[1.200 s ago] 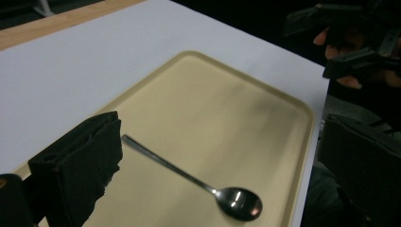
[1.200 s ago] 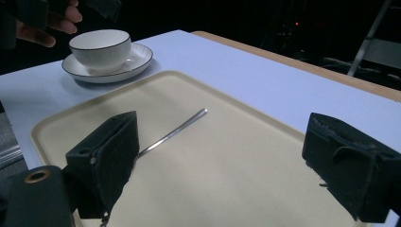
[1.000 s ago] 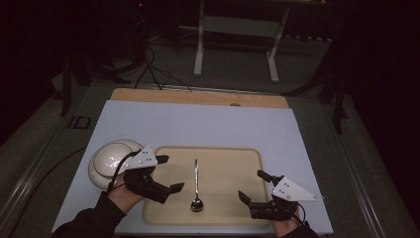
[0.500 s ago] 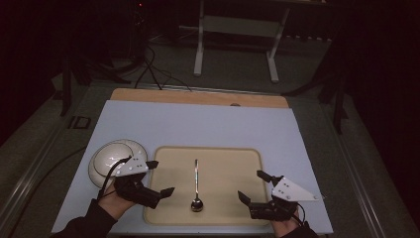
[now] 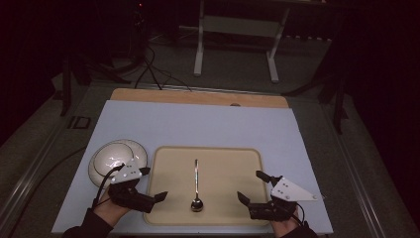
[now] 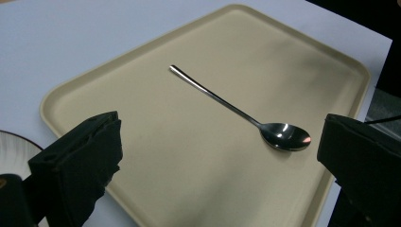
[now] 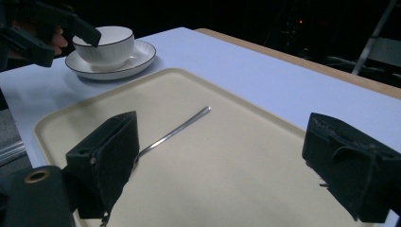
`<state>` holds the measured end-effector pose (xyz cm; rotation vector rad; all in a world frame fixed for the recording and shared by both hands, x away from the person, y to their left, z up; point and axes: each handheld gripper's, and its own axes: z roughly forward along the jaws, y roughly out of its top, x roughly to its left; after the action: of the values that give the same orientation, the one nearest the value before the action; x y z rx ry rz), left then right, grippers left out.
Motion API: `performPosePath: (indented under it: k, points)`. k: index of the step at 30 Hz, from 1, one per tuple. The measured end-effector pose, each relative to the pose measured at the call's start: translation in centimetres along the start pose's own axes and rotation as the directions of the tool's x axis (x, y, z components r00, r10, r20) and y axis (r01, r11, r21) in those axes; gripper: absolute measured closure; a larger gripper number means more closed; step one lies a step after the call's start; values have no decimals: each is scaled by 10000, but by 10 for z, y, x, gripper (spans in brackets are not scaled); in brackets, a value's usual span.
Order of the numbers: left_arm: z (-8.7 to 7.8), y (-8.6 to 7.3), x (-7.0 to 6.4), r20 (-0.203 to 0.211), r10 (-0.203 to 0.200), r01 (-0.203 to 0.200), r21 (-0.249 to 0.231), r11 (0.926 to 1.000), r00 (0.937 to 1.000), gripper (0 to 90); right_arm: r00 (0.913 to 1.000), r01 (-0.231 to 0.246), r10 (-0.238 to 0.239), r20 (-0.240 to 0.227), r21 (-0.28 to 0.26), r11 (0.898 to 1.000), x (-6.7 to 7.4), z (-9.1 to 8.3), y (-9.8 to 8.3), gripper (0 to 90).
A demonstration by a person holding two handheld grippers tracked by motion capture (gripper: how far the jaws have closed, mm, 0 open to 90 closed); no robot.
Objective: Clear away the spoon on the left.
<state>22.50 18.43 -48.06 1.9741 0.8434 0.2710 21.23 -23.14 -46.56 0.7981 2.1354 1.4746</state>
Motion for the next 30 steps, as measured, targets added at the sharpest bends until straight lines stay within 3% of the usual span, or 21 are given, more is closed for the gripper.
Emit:
performPosePath:
  k: [15,18,24,27,30]
  points:
    - [12,-17,-2,-33,106,-105,283,9995,9999,15,9999,9,-9,-101,59,10000,0,1,-1,119]
    - [15,-20,-2,-36,-78,79,331,9994,10000,15,9999,7,-6,-109,56,10000,0,1,-1,119]
    - [24,-24,-4,-76,-29,32,457,9989,10000,15,9999,59,-58,-108,70,10000,0,2,0,119]
    - [26,-26,-6,-228,301,-290,500,9983,9993,15,10000,28,-27,-96,60,10000,-1,1,-1,119]
    - [28,-27,-7,-272,298,-286,446,9986,9992,15,9999,-2,3,-114,76,10000,-1,1,-1,119]
